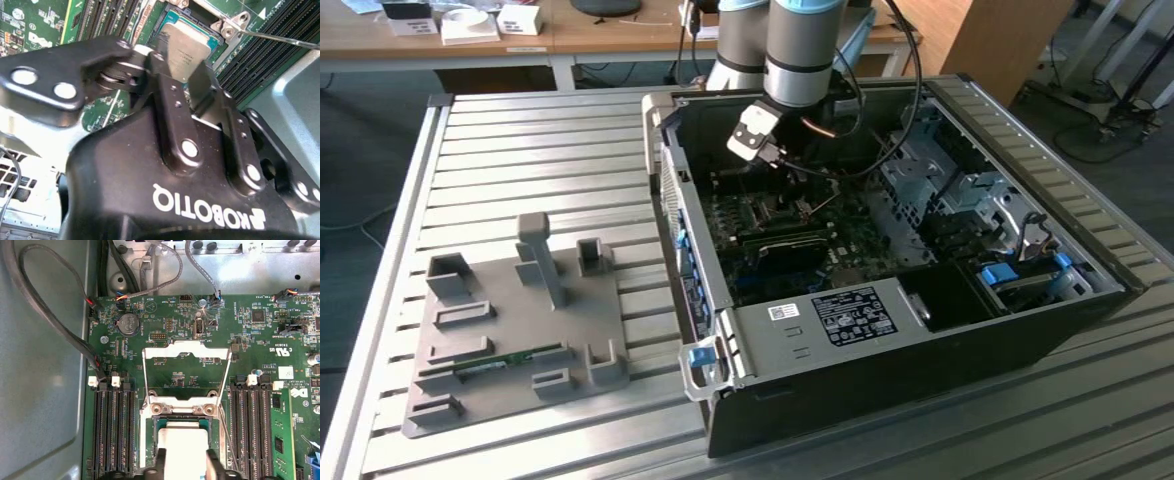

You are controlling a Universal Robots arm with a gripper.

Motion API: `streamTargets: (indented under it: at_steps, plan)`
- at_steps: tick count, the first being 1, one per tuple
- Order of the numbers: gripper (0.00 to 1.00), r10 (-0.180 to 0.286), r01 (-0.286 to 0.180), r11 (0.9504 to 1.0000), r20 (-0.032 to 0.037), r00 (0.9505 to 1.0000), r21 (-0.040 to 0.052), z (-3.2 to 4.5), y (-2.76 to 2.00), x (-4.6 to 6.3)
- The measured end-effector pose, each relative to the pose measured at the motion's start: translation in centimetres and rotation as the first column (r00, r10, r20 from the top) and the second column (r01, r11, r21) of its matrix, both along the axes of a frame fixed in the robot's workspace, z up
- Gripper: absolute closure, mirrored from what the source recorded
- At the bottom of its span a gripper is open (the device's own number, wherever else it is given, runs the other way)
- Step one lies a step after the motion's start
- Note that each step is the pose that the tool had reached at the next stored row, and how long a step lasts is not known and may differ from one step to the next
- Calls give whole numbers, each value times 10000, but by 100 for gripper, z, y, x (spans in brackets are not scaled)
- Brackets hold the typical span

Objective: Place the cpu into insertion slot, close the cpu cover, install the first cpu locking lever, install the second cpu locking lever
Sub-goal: 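Place the cpu into insertion slot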

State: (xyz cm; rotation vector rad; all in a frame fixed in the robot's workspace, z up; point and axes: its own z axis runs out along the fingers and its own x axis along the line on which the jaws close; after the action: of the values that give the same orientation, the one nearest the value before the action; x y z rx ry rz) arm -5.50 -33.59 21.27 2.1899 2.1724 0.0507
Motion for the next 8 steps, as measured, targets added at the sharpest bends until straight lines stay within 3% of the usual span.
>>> streamTargets:
  at_steps: [1, 3, 4, 8]
  plan:
    - [56, 0, 0, 10000, 0, 10000, 0, 0, 0, 0]
    - [68, 0, 0, 10000, 0, 10000, 0, 1, 0, 0]
    - [68, 0, 0, 10000, 0, 10000, 0, 1, 0, 0]
    - [85, 1, -1, 10000, 0, 10000, 0, 2, 0, 0]
